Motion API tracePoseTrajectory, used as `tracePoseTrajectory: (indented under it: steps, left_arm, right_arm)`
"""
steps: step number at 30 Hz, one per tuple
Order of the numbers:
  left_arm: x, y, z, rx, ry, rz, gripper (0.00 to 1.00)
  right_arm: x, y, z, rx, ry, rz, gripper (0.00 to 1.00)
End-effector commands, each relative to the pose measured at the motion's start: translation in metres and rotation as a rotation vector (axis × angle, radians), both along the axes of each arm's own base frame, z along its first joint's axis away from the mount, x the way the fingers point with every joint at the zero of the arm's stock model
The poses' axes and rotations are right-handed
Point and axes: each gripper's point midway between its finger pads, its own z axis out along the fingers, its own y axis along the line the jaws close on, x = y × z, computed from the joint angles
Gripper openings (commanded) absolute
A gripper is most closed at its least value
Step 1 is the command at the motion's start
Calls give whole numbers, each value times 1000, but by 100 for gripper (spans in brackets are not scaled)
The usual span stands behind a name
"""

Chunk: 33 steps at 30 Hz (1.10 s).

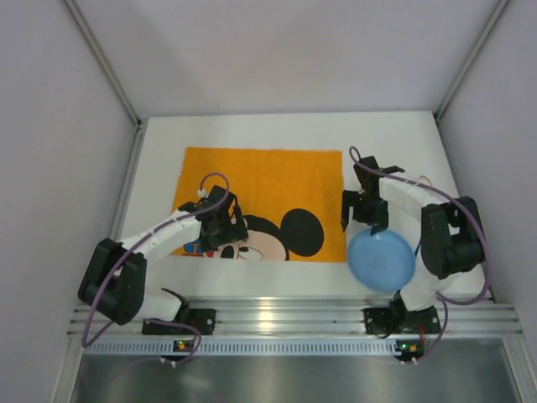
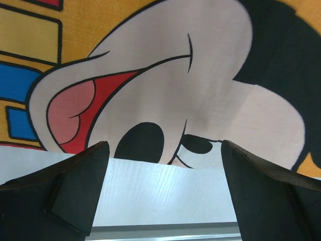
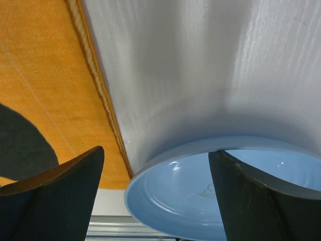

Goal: Set the dinner table for one person

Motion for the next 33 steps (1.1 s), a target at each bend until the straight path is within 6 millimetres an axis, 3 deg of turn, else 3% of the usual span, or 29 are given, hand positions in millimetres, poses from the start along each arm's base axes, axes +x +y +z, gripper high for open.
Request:
tracePoseTrajectory:
  steps: [1, 3, 8, 9, 12, 15, 25, 28, 33]
  left_arm:
    - [-3, -9, -19, -50, 30, -1, 98]
    - [-9, -9, -30, -45, 63, -8, 98]
    - [-11, -10, -35, -47, 70, -19, 97]
    - [-12, -15, -35, -72, 79, -31, 97]
    - [-10, -22, -35, -83, 86, -49, 97]
    - [-8, -35, -32, -93, 85, -81, 96]
    - [-12, -82, -31, -138, 100, -180, 96]
    - [-13, -81, -25, -129, 98, -182, 96]
    - [-12, -67, 4, -58, 66, -204, 98]
  right_arm:
    - [18, -4, 0, -63, -37, 10, 84]
    - [19, -8, -4, -85, -29, 15, 72]
    - [14, -13, -11, -118, -14, 30, 42]
    - [12, -14, -12, -127, -12, 33, 30]
    - [7, -17, -14, -140, -2, 41, 9]
    - [5, -21, -10, -152, -12, 43, 0]
    - [7, -17, 39, -151, -82, 49, 0]
    - [-1, -8, 53, -138, -89, 59, 0]
    - [-13, 12, 80, -89, -125, 79, 0]
